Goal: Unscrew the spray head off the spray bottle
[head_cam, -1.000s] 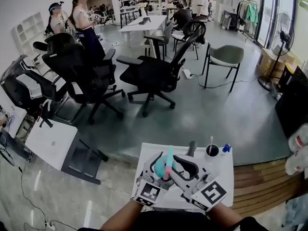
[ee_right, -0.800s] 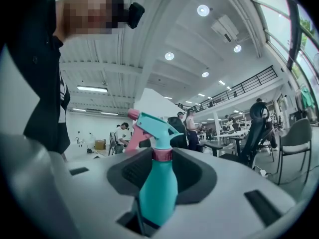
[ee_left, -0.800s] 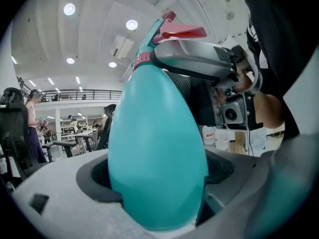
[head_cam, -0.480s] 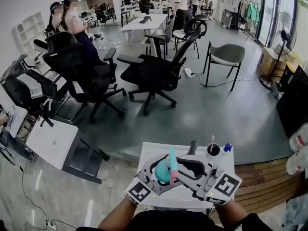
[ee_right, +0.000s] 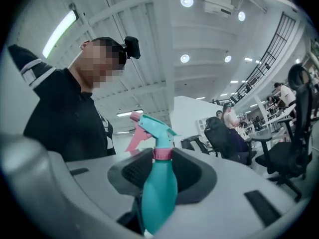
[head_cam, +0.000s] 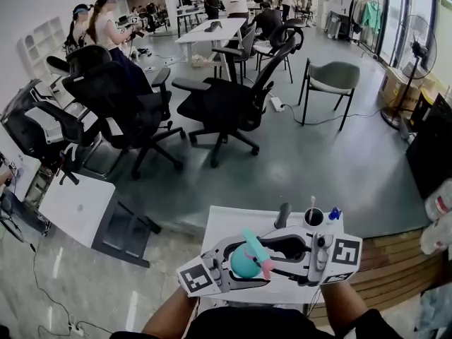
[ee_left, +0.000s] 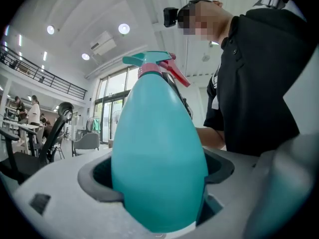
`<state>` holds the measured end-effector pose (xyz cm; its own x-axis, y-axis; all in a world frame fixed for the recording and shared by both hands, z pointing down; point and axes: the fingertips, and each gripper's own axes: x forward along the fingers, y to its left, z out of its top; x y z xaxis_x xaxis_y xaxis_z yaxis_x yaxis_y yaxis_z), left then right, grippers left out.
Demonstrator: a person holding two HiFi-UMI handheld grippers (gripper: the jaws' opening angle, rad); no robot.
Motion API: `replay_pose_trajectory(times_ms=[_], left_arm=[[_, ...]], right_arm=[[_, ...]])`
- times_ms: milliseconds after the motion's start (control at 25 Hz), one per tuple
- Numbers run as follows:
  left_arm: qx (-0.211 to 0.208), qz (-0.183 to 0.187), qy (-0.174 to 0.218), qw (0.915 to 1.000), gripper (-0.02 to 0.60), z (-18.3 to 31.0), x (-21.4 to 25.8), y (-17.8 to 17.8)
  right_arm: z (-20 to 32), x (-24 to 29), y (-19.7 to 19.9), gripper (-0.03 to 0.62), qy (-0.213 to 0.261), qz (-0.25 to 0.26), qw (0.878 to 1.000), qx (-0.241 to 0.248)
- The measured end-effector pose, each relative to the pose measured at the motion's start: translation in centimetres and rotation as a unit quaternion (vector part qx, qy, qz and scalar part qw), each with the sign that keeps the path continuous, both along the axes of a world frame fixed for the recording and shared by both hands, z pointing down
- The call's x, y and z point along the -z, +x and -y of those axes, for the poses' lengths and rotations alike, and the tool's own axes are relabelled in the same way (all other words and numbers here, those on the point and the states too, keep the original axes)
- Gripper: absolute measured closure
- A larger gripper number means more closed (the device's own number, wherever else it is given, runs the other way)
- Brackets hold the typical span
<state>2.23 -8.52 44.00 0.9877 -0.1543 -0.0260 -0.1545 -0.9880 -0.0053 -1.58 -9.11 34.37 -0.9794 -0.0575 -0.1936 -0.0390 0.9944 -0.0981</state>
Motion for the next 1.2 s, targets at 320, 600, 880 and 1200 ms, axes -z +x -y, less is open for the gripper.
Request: replay_pose_trajectory(times_ms=[320,600,880,1200], left_arm=[[0.144,0.035,0.007,0.9889,0.126,4.4,-1.8,-1.8],[0.154,0.071,0.021,0.9853,0.126,4.3,-3.0,-1.3],[0.181,0.108,0.041,0.9767,0.124,4.8,-4.4,-1.0],[0.111,0.034,0.03,0.9928,0.126,1.6,-1.6,-0.4]], right_arm=[[3.0,-0.5,1.1,0.462,-0.014,0.026,0.992,-0.126],[2.4,-0.9,-0.8,0.425,0.042,-0.03,0.985,-0.167],[3.0,-1.8,-1.1,0.445,0.012,-0.048,0.97,-0.237],[0.6,-0.9,-1.1,0.456,0.016,-0.048,0.988,-0.143]])
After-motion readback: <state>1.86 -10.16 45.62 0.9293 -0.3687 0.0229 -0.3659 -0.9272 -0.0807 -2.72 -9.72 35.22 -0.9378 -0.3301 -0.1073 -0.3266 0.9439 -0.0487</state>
